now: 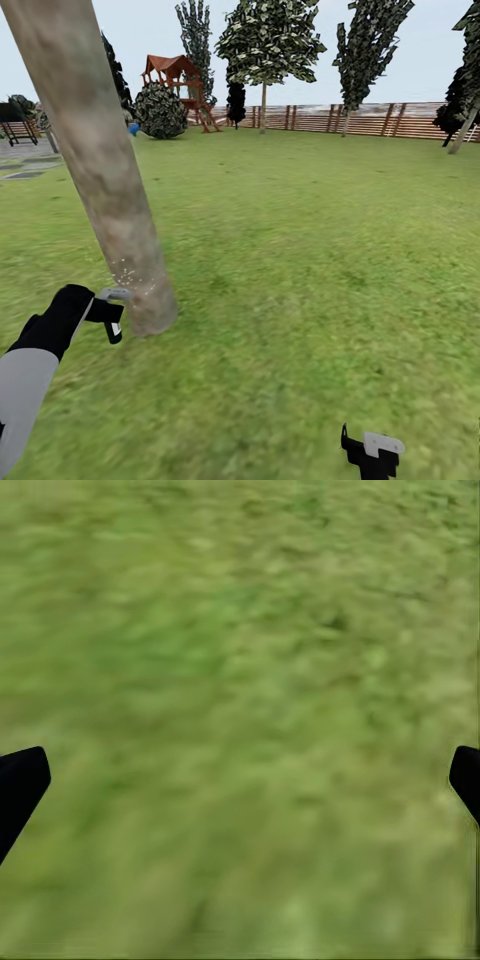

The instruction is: In the garden, pick up the pesticide atomizer on the floor and spray pesticide onto both trees until each tree trunk is fully covered.

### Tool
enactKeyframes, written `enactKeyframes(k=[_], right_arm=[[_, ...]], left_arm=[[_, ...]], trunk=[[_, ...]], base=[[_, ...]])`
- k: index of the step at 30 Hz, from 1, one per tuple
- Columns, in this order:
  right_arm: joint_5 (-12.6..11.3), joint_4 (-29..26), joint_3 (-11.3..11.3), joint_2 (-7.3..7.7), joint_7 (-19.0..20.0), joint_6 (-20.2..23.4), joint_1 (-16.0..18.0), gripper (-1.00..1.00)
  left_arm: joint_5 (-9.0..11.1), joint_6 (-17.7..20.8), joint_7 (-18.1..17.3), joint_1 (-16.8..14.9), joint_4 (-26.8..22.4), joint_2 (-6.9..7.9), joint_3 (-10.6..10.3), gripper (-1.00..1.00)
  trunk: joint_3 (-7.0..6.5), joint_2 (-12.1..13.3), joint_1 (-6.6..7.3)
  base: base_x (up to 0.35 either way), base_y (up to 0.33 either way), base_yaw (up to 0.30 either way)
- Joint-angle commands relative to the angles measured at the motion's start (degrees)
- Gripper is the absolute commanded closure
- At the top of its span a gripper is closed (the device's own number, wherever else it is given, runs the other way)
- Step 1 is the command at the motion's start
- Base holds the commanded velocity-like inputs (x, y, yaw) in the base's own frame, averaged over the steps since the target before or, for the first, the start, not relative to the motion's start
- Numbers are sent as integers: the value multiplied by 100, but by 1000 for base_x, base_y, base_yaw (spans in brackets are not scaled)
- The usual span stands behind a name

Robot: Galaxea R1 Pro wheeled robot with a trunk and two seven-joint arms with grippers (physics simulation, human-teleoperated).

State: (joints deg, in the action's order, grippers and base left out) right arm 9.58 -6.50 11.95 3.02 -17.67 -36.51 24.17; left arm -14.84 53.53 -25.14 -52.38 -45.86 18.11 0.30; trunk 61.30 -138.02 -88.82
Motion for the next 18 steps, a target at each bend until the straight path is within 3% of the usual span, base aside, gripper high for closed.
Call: enactKeyframes(k=[1, 4, 9, 12, 16, 18], right_arm=[[0, 0, 0, -1, 0, 1, 0, -100], [0, 0, 0, -3, 0, 1, 0, -100], [0, 0, 0, -3, 0, 0, 0, -100], [0, 0, 0, -4, 0, 3, 0, -100], [0, 0, 0, -4, 0, -2, 0, -100], [0, 0, 0, -4, 0, -2, 0, -100]], left_arm=[[-4, -6, 0, 2, 19, 4, -11, 100], [3, -42, 48, 224, 118, 18, -9, 100], [-8, -92, 71, 506, 287, 106, 368, 100], [-11, -474, 198, 845, 334, 138, 416, 100], [24, -545, 479, 899, 340, 86, 423, 100], [29, -557, 526, 904, 456, -26, 426, 100]], trunk=[[0, 0, 0], [0, 0, 0], [0, 0, 0], [0, 0, 0], [0, 0, 0], [0, 0, 0]], base=[[187, -236, 1], [191, -234, 0], [189, -227, 0], [182, -147, 60], [55, -36, 244], [6, -4, 274]])
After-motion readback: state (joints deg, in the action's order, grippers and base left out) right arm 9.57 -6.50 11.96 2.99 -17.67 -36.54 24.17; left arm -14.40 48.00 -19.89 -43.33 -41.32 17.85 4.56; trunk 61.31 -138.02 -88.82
